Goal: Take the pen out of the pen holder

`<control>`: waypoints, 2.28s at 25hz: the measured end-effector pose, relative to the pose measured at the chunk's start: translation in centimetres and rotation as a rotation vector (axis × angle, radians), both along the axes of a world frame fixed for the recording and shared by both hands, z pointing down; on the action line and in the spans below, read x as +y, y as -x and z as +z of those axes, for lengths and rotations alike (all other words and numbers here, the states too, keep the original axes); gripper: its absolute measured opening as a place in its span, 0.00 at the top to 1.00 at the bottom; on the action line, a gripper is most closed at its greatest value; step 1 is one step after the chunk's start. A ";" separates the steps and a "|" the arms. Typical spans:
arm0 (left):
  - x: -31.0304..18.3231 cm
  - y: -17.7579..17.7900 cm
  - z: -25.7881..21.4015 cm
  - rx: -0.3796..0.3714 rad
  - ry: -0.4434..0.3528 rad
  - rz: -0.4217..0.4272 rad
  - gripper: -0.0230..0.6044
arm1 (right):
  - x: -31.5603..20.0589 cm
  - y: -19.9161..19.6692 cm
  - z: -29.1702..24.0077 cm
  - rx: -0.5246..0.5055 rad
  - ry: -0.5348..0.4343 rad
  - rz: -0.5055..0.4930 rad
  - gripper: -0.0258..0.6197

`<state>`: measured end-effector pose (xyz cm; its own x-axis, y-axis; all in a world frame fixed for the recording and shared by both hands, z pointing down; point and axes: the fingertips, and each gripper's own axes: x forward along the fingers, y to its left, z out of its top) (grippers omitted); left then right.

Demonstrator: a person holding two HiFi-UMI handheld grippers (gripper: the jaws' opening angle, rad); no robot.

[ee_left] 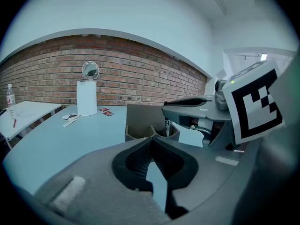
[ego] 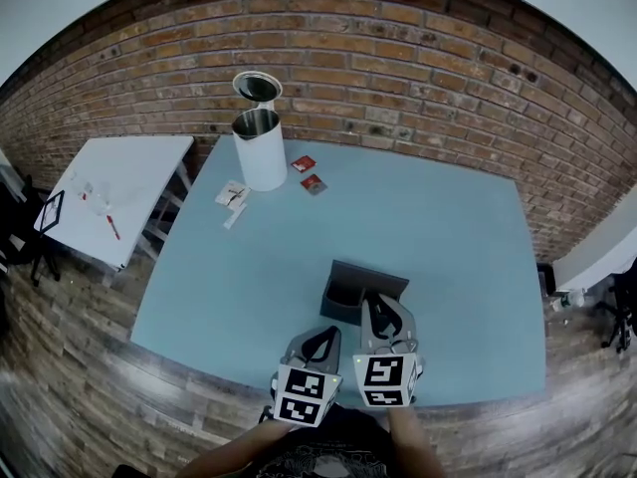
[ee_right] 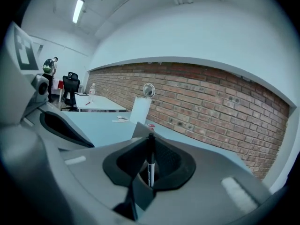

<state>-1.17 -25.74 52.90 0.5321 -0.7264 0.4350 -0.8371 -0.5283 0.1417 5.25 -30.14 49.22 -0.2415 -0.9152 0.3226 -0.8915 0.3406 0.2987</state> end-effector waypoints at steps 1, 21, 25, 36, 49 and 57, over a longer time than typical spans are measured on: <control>0.2 0.0 -0.1 0.002 -0.003 0.002 0.97 | 0.2 0.0 -0.8 -0.005 -0.027 0.000 0.88; 4.9 -0.3 -2.3 0.042 -0.052 0.040 0.97 | 7.8 1.3 -4.7 -0.087 -0.117 0.008 0.88; 6.3 -0.3 -3.1 0.052 -0.068 0.048 0.97 | 9.5 1.5 -4.1 -0.112 -0.086 0.021 0.88; 9.8 0.3 -3.4 0.062 -0.082 0.045 0.97 | 13.6 2.1 -2.8 -0.147 -0.034 0.041 0.88; 12.2 0.8 -3.1 0.056 -0.075 0.036 0.97 | 16.1 2.0 -2.0 -0.176 -0.003 0.066 0.88; 12.9 0.6 -2.8 0.052 -0.072 0.048 0.97 | 16.9 1.9 -2.0 -0.167 -0.006 0.070 0.88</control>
<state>-1.81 -12.84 50.07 0.5872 -0.7281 0.3537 -0.8033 -0.5777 0.1444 3.32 -13.27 47.23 -0.2270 -0.9334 0.2780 -0.9503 0.2747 0.1466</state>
